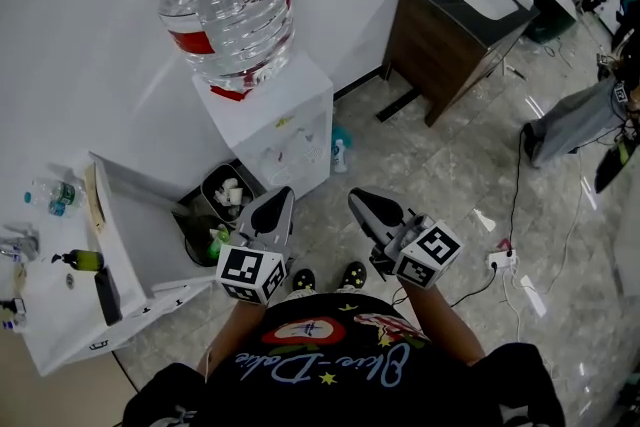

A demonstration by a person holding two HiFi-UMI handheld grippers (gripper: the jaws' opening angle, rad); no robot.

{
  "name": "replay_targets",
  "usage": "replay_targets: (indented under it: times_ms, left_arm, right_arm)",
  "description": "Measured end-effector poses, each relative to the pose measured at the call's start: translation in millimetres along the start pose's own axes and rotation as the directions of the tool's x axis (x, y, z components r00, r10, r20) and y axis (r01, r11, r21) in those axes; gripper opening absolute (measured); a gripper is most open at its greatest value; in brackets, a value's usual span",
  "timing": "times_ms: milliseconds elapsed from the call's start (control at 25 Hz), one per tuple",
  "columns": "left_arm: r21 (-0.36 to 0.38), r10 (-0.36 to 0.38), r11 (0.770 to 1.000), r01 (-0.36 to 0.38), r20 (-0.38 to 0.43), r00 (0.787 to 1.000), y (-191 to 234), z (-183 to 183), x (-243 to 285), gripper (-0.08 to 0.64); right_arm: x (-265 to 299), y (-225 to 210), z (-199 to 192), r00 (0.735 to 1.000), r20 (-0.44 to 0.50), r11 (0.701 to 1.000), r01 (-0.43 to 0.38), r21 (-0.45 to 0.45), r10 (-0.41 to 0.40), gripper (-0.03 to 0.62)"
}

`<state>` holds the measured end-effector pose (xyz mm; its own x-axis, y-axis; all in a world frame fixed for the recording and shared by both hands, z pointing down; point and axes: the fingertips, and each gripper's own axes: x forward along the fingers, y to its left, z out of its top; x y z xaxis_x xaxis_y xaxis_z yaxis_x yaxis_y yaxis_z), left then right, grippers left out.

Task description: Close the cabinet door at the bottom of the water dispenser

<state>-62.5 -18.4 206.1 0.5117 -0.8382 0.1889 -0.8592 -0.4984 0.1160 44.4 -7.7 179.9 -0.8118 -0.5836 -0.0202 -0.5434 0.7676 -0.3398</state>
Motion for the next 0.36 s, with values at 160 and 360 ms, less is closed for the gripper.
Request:
replay_targets:
  times_ms: [160, 360]
  left_arm:
    - [-0.028, 0.005, 1.000, -0.005, -0.009, 1.000, 4.7, -6.0, -2.7, -0.002]
    - [-0.033, 0.027, 0.999, -0.027, -0.023, 0.999, 8.1, -6.8, -4.8, -0.002]
  right_arm:
    - [1.1, 1.8, -7.3, 1.000, -0.015, 1.000, 0.010, 0.013, -0.010, 0.015]
    - [-1.1, 5.2, -6.9, 1.000, -0.003, 1.000, 0.013, 0.018, -0.012, 0.015]
